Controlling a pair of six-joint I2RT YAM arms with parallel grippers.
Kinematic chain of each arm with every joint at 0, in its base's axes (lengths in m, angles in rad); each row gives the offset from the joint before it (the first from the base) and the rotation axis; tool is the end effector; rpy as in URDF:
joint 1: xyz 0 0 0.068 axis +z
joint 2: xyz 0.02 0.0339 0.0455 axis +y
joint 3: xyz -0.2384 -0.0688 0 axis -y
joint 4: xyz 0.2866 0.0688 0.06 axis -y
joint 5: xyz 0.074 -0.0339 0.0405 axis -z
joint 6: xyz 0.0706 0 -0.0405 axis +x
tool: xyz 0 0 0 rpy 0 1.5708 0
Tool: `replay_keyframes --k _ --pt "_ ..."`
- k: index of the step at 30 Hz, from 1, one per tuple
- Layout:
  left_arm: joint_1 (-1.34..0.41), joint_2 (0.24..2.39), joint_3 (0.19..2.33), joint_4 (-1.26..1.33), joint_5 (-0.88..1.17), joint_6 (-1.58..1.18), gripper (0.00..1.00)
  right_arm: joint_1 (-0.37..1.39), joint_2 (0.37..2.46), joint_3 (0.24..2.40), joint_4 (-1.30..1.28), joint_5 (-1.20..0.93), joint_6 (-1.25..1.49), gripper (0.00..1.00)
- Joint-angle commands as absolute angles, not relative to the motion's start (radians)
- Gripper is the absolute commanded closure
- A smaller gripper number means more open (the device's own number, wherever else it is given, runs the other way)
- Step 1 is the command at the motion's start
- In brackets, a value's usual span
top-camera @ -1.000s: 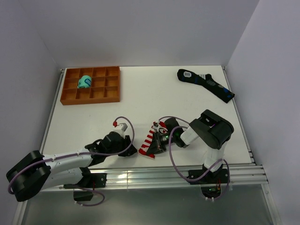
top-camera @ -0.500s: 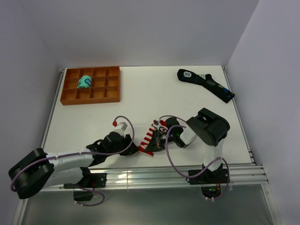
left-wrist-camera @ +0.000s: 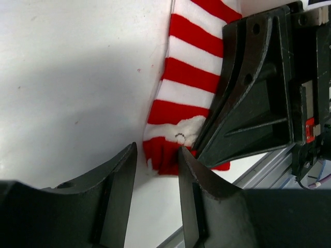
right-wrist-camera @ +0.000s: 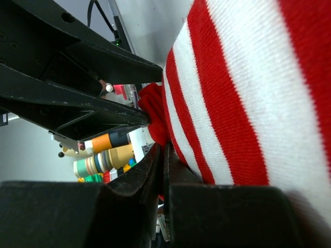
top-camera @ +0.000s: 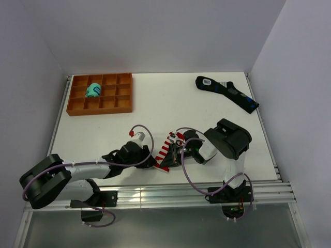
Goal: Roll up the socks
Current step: Roll the sock at the center of the board.
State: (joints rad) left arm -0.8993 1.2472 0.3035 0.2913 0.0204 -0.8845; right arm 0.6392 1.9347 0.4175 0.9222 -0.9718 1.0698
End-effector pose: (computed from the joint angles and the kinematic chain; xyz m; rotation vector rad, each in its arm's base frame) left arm 0.1705 -0.2169 0.0549 0.0300 2.4140 -0.9445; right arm 0.1854 0.2105 -0.0105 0.1441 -2.4829 -1.7890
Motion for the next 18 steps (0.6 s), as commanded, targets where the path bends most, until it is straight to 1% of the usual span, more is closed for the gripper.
replay_keyframes --k 1,4,7,8,12,18 --pt "-0.905 1.285 0.359 0.282 0.009 -0.865 0.57 0.623 2.008 0.361 0.715 -0.94 1.213 0.92" --pt "-0.907 1.315 0.385 0.239 0.005 -0.867 0.59 0.62 2.013 0.356 0.738 -0.943 1.226 0.92" --pt "-0.907 1.328 0.394 0.193 0.005 -0.873 0.63 0.618 2.019 0.354 0.744 -0.946 1.227 0.92" --pt "-0.908 1.33 0.396 0.187 0.005 -0.874 0.67 0.615 2.02 0.356 0.75 -0.948 1.23 0.92" --pt "-0.91 1.341 0.405 0.155 0.003 -0.87 0.74 0.614 2.025 0.356 0.758 -0.946 1.233 0.92" --pt "-0.914 1.393 0.498 0.052 0.011 -0.839 0.86 0.612 2.0 0.365 0.704 -0.921 1.186 0.91"
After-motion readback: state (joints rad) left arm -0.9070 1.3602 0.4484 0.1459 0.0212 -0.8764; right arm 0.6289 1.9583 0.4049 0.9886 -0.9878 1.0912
